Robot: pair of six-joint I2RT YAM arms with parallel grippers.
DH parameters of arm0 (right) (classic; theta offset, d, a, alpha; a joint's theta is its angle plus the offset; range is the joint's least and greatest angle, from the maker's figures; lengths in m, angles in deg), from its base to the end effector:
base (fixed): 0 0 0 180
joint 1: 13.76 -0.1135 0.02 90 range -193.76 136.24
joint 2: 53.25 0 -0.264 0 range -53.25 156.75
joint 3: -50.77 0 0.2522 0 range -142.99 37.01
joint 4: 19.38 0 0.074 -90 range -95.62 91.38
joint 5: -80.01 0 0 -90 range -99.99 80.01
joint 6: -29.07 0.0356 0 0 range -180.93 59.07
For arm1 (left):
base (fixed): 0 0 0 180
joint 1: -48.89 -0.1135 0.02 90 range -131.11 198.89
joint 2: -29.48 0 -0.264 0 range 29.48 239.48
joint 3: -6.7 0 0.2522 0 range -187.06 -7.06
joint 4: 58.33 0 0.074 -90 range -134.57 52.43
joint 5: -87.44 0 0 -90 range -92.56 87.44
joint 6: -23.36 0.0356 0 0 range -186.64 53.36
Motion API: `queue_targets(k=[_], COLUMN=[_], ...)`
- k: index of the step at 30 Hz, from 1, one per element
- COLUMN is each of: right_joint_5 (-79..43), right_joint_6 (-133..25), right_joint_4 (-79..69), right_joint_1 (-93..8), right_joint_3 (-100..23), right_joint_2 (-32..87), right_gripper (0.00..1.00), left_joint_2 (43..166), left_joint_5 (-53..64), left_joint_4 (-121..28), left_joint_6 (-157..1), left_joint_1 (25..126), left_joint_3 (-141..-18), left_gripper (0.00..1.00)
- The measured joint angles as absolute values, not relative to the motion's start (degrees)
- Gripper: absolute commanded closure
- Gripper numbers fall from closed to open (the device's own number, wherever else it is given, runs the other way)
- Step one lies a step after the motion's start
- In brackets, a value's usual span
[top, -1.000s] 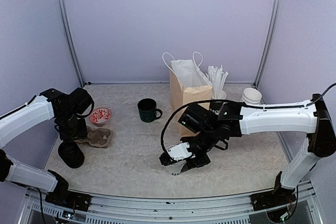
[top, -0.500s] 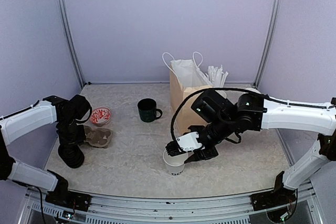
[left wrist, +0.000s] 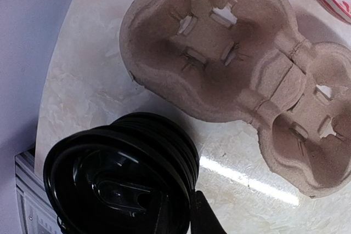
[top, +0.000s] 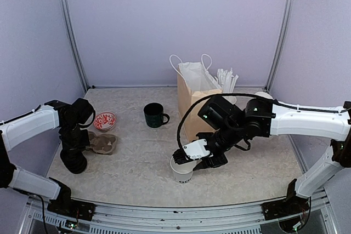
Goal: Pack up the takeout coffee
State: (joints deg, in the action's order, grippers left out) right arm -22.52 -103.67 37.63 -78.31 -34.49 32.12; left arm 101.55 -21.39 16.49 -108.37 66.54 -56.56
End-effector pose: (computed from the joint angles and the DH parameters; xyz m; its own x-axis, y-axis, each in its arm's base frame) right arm 0.1262 0.2832 0.2848 0.3675 -0.7695 -0.5224 -0.9295 -0.2847 -0.2346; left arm 0.1940 -0.0497 0.2190 -0.8751 -0.3827 -0.2963 -0.4417 0.8818 0.1655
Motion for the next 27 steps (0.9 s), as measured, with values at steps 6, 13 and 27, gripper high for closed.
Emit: queue_targets(k=[6,13,27], right_joint_5=[-22.3,-21.7,-31.2], right_joint_6=[-103.6,-103.5,-99.0], right_joint_4=[37.8,38.1,39.2], right_joint_1=[-78.1,-78.1,-65.8], right_joint_3=[-34.5,-34.9,-44.9], right_joint_2=[32.2,32.3,31.5], right_gripper=[0.59,0.59,0.48], left_joint_2=[101.8,101.6,105.4], left_joint_5=[-21.0,-21.2,-12.7], left_joint_4=[16.7,20.1,9.5], left_joint_6=[-108.2,-109.3,-106.3], left_joint_1=[66.5,69.0,88.2], left_joint_3=[-57.1,-62.0,-84.9], left_gripper=[0.95,0.95,1.0])
